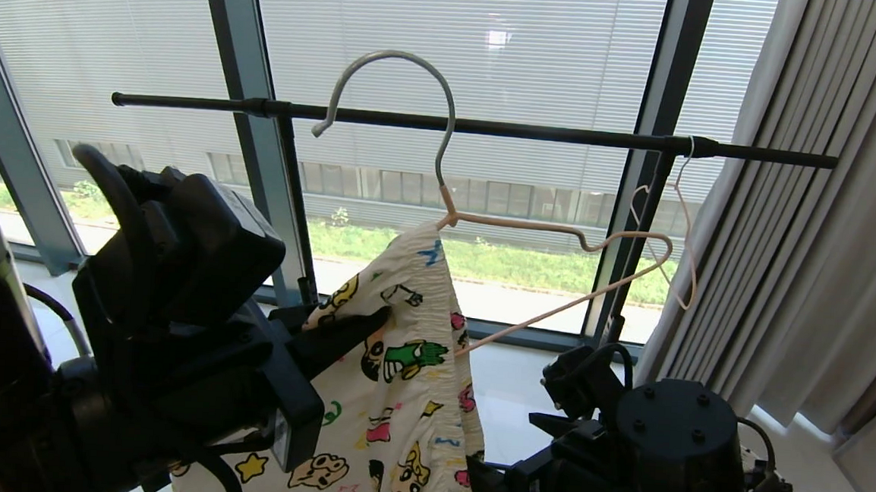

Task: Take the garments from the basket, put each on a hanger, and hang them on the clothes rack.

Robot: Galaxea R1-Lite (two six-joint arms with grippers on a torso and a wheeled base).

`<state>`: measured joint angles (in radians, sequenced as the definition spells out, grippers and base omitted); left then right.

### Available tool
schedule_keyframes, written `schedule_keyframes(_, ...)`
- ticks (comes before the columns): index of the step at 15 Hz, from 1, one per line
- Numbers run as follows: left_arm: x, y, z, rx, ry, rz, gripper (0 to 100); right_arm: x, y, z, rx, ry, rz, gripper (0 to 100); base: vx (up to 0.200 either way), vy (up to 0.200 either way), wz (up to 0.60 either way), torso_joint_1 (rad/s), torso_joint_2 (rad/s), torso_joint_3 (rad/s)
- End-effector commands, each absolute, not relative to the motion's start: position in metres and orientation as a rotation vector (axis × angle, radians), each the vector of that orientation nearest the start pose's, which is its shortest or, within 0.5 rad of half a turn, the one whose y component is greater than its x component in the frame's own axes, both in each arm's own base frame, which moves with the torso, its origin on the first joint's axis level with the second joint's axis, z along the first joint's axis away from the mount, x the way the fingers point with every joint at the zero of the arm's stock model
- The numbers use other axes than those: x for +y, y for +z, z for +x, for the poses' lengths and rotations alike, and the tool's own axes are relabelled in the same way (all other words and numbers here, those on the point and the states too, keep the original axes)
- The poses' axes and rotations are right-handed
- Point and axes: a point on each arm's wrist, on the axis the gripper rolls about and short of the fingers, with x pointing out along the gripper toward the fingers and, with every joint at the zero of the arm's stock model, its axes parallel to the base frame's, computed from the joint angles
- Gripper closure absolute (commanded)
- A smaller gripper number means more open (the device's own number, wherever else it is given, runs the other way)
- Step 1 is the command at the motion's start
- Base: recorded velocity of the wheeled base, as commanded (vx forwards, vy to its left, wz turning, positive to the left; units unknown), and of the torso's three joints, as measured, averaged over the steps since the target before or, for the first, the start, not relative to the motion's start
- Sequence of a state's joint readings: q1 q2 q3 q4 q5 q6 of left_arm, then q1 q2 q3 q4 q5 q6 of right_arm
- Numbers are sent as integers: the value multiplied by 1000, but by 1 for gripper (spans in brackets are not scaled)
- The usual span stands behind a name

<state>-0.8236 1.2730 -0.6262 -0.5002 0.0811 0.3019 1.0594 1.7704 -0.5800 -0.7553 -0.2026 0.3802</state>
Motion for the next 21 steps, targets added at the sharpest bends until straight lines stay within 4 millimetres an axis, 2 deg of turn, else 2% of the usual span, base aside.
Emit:
schedule_keyframes(1,-146,231,132,2,-773,346,100,250,111,145,530,753,76,0,0,0,0,0,0,0)
schedule_keyframes(5,-144,230,133,9,-764,347,100,241,99,146,557,671,30,0,0,0,0,0,0,0)
schedule_keyframes(7,-137,225,139,32,-719,350,100,224,96,154,551,555,16,0,0,0,0,0,0,0)
schedule_keyframes(11,-116,206,138,95,-648,364,100,191,112,184,470,402,17,0,0,0,0,0,0,0)
schedule_keyframes(13,-103,192,123,119,-650,377,100,166,122,207,417,309,-8,0,0,0,0,0,0,0)
schedule_keyframes(14,-98,185,117,130,-657,386,100,160,125,214,399,290,-12,0,0,0,0,0,0,0)
schedule_keyframes(15,-95,181,114,136,-664,400,100,158,127,216,387,285,-11,0,0,0,0,0,0,0)
schedule_keyframes(16,-90,166,108,167,-676,466,100,154,134,220,361,298,-11,0,0,0,0,0,0,0)
schedule_keyframes(18,-88,151,105,215,-689,521,100,153,141,220,335,318,-24,0,0,0,0,0,0,0)
schedule_keyframes(21,-92,137,110,290,-693,556,100,152,155,219,287,346,-14,0,0,0,0,0,0,0)
